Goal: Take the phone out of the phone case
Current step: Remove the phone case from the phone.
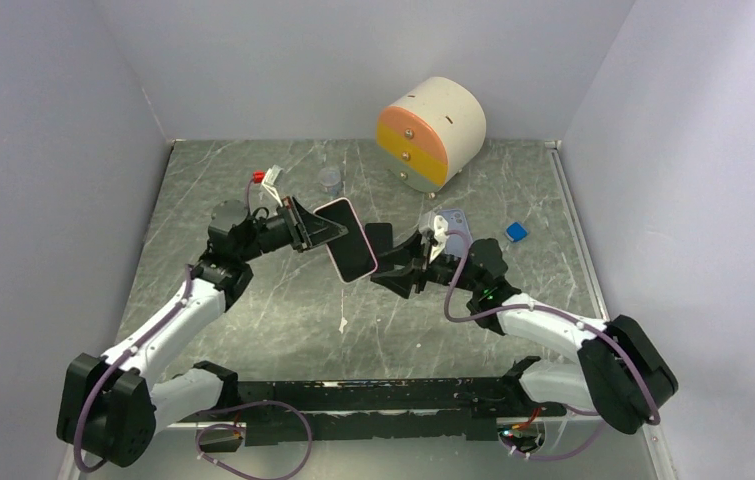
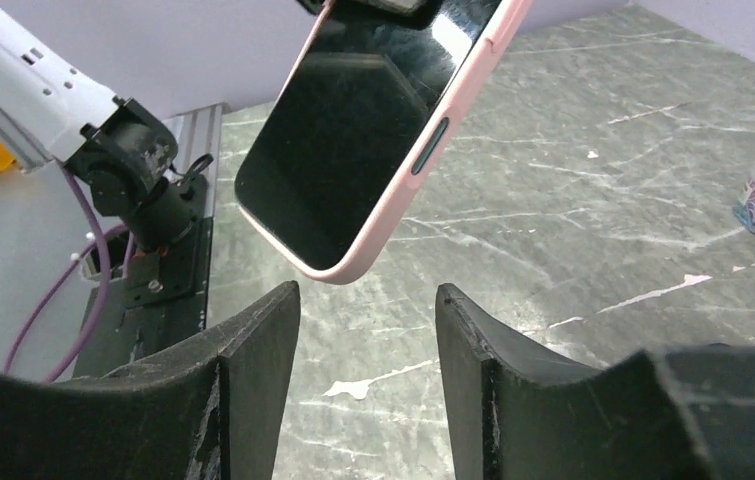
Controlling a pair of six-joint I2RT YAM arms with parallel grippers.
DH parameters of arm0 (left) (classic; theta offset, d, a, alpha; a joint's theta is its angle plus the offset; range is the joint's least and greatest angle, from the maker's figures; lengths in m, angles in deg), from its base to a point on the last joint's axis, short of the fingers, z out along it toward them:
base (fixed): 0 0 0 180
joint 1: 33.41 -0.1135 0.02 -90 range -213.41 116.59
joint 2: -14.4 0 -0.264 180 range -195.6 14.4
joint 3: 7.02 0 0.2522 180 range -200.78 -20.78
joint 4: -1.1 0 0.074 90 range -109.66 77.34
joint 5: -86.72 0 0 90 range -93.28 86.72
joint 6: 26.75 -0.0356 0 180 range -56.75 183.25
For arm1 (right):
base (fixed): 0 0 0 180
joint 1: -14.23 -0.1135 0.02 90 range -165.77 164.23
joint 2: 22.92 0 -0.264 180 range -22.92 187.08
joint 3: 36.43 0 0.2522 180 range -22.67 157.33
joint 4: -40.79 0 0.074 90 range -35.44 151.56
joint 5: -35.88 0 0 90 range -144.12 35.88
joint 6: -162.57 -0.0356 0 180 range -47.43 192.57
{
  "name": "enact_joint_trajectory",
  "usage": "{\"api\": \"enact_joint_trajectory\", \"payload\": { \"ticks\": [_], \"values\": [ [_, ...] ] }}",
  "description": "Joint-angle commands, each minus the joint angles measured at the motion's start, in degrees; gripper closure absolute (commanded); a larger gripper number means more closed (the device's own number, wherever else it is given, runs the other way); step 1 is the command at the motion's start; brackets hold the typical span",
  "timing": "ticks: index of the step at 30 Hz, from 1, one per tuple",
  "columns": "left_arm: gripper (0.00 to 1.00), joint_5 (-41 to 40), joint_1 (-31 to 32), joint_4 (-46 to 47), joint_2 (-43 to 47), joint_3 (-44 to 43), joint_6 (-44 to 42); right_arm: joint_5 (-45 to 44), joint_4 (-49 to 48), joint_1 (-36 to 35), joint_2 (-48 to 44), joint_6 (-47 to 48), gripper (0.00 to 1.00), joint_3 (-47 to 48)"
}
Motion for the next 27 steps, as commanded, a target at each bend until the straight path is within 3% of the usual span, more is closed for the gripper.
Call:
{"api": "enact_joint_trajectory", "payload": {
  "ticks": [1,7,27],
  "values": [
    [0.98,4.2,-0.2,-13.2,3.7,-7.4,-12.6,6.1,9.5,0.1,-3.1,3.8,0.44,4.6],
    [0.98,6.2,-0.2,-21.4,5.8,-11.0,-18.5,12.2,14.8,0.1,-2.8,5.6,0.43,9.6],
    [0.97,13.2,-0.2,-14.8,3.6,-11.4,-15.0,22.4,26.1,-0.9,2.1,13.0,0.58,17.9]
  ]
}}
